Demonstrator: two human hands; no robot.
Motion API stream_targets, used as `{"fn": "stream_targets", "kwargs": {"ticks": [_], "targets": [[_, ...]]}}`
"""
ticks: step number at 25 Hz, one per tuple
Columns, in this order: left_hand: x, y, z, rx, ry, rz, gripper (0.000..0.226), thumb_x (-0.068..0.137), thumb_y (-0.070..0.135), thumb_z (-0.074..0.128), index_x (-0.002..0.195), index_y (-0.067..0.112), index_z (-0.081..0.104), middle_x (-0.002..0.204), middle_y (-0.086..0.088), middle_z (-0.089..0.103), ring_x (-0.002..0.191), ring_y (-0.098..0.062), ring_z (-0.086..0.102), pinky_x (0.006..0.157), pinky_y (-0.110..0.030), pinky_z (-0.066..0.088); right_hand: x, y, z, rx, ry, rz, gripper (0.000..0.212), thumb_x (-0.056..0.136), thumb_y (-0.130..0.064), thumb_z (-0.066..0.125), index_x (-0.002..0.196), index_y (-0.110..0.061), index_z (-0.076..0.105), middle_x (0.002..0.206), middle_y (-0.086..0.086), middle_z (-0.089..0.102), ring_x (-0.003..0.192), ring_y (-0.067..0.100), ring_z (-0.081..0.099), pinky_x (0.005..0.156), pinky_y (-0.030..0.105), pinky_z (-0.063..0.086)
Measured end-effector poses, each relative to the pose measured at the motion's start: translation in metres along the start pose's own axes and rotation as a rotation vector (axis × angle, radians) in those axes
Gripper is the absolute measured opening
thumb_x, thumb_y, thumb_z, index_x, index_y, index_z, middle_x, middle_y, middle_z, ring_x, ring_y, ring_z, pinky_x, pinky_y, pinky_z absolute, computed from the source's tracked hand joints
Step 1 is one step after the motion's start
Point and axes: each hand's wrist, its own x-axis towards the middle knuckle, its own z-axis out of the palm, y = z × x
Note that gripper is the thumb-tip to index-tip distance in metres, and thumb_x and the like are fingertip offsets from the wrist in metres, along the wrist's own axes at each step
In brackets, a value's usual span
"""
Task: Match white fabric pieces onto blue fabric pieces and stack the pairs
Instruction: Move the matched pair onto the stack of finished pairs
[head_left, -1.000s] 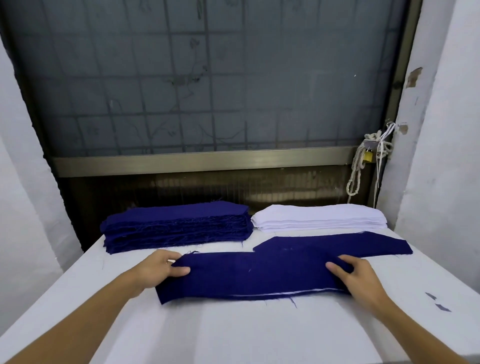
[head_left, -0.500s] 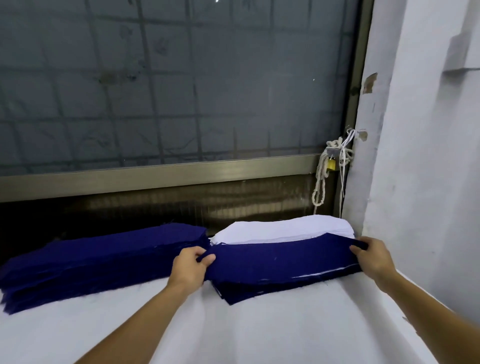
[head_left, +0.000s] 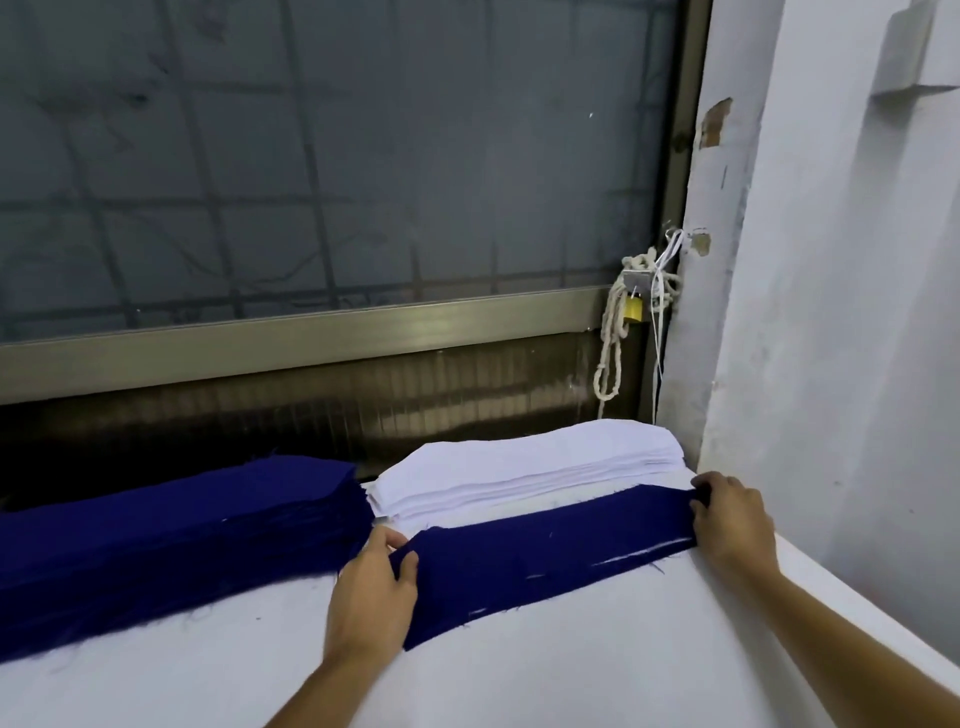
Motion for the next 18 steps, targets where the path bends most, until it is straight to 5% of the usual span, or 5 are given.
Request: {"fn": "stream_targets", "kwargs": {"ticks": [5,10,18], "targets": [[0.0006,0.0001,-0.0007,-0.077,-0.003,-0.028,0.02,0.099,0.018,0.059,0.106,0.035,0.049,0.103,0.013,0.057,0.08,-0.001,0.058,0.065,-0.025,0.049,-0.0033,-0.0022,0.0006,-0.069,0.026,-0.028,0.032,0.1,-0.016,0.048,0.131,-0.019,0.059,0.126,0.009,0.058,0.12,0.029,0.047,0.098,0.045,0.042],[-0.0005,0.0003,-0.0012,-0.1,0.019,-0.021,0.026,0.096,0.016,0.06,0.106,0.035,0.046,0.099,0.008,0.059,0.078,-0.011,0.061,0.061,-0.028,0.046,-0.0085,-0.0068,0.0003,-0.22,0.1,-0.149,0.026,0.097,-0.019,0.051,0.116,-0.021,0.069,0.125,0.001,0.059,0.123,0.024,0.045,0.103,0.04,0.035],[0.0014,-0.0023,0.0034,0.043,0.065,0.058,0.018,0.087,0.01,0.067,0.087,0.028,0.062,0.1,0.013,0.052,0.102,-0.009,0.046,0.079,-0.02,0.04,-0.0093,-0.0093,-0.0006,-0.21,0.031,-0.215,0.031,0.102,-0.015,0.043,0.109,-0.02,0.072,0.112,-0.002,0.065,0.099,0.02,0.051,0.081,0.034,0.044]]}}
